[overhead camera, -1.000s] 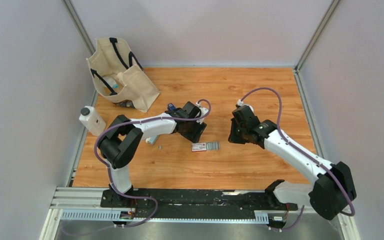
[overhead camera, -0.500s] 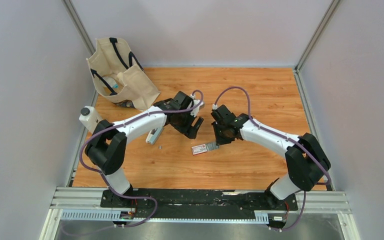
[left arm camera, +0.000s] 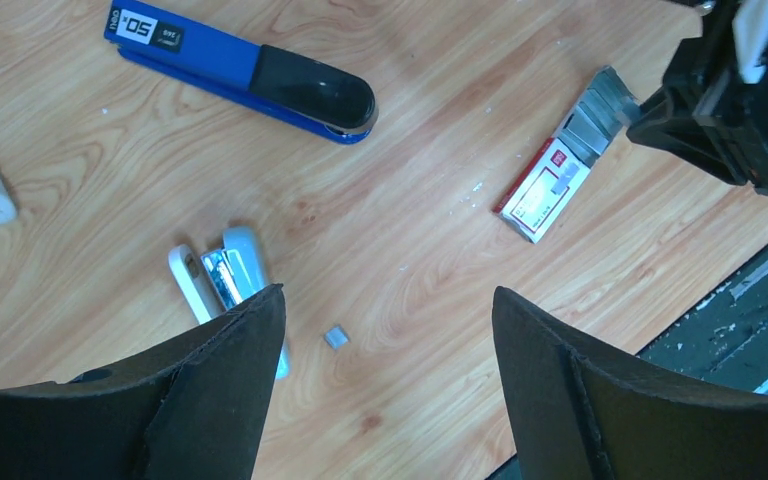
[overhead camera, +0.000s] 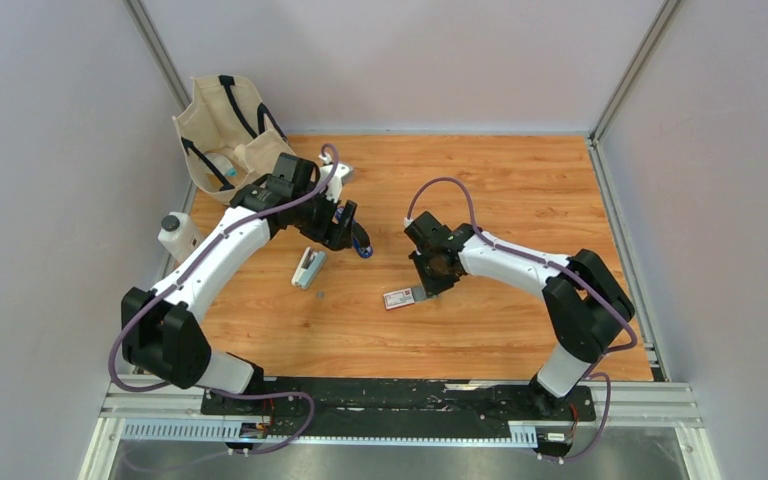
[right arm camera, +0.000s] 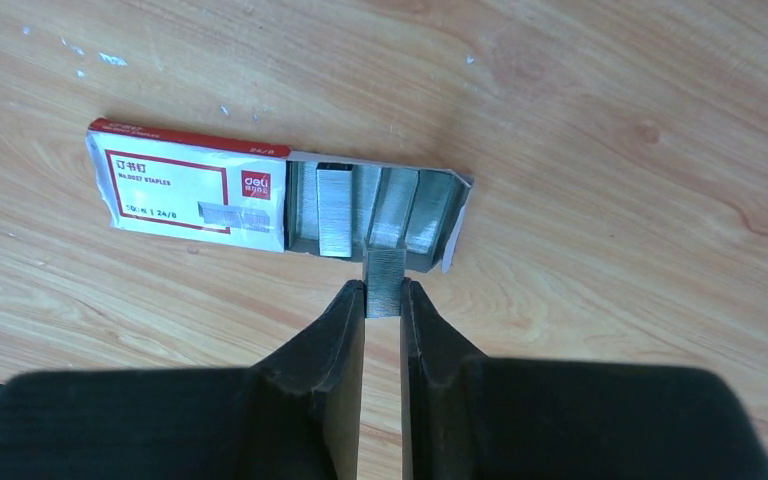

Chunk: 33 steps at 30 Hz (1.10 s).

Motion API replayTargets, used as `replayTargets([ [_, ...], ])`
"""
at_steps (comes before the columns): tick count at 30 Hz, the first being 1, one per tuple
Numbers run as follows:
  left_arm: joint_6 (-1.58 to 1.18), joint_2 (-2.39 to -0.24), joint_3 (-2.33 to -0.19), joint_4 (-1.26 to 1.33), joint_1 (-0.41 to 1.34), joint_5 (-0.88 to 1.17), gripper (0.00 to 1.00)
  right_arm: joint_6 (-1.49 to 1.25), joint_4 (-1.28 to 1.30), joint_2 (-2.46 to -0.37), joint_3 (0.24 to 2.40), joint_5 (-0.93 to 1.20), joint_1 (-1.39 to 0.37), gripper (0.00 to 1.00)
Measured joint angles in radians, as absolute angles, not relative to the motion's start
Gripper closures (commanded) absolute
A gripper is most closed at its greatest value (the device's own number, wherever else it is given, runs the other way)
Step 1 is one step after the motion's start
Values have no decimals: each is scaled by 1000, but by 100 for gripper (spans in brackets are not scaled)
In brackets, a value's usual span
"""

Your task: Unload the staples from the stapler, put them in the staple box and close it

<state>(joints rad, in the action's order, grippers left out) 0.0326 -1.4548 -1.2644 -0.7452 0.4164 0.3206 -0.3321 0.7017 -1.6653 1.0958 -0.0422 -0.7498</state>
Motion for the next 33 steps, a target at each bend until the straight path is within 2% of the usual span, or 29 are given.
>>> replayTargets([
  [9, 41, -1412, -1198, -767, 399, 336, 16, -311, 725, -1688, 1120, -33, -758, 86],
  [27, 41, -1412, -1197, -774, 398, 334, 16, -297, 728, -1749, 1140, -24, -758, 85],
  [33, 41, -1412, -1197, -774, 398, 333, 17, -297, 728, -1749, 1140, -24, -758, 81],
])
